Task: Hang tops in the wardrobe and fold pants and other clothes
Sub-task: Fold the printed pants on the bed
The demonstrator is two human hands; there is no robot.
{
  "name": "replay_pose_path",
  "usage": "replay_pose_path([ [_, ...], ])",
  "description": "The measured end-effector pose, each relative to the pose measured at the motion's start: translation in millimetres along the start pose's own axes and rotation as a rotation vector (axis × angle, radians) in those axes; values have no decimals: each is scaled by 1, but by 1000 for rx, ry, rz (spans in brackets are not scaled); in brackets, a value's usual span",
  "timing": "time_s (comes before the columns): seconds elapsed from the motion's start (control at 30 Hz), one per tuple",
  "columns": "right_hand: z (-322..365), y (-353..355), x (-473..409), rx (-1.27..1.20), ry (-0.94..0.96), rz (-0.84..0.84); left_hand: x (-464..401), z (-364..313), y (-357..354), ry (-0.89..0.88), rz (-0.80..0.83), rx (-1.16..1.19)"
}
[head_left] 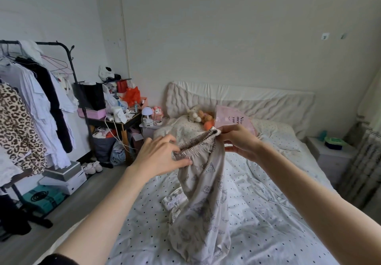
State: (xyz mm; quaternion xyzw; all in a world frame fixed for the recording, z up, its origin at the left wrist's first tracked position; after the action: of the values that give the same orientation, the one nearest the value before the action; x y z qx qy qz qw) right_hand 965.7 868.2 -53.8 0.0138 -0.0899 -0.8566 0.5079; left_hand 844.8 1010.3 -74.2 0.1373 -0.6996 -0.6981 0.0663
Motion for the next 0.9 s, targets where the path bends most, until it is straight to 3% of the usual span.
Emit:
replay_pose_path([
  [0.2,0,7,0,53,9,-13,8,-3,4,-170,-14,501],
  [0.37,36,21,-3,396,103,-164,-2,10,40,-132,-152,792],
  [0.43,56,25,-9,417,129,-214,-13,18,60,-89,-191,911],
  [0.7,218,74,-13,270,325,-334,-58,32,234,-170,-489,1042],
  [0.9,326,100,6,201,508,-438,-65,18,361,-248,-627,931],
])
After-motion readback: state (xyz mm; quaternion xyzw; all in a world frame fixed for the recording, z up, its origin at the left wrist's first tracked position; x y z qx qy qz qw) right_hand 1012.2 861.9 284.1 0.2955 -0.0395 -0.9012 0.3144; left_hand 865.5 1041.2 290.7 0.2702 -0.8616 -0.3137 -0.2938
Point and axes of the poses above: each hand's wrist, its own x-axis away from the middle knuckle, its own y-axis out of the back of the hand, z = x × y, the point moved 8 cm from there along -x, towards the middle knuckle, and after that the axes turned 13 degrees about z, right-handed, at the moved point
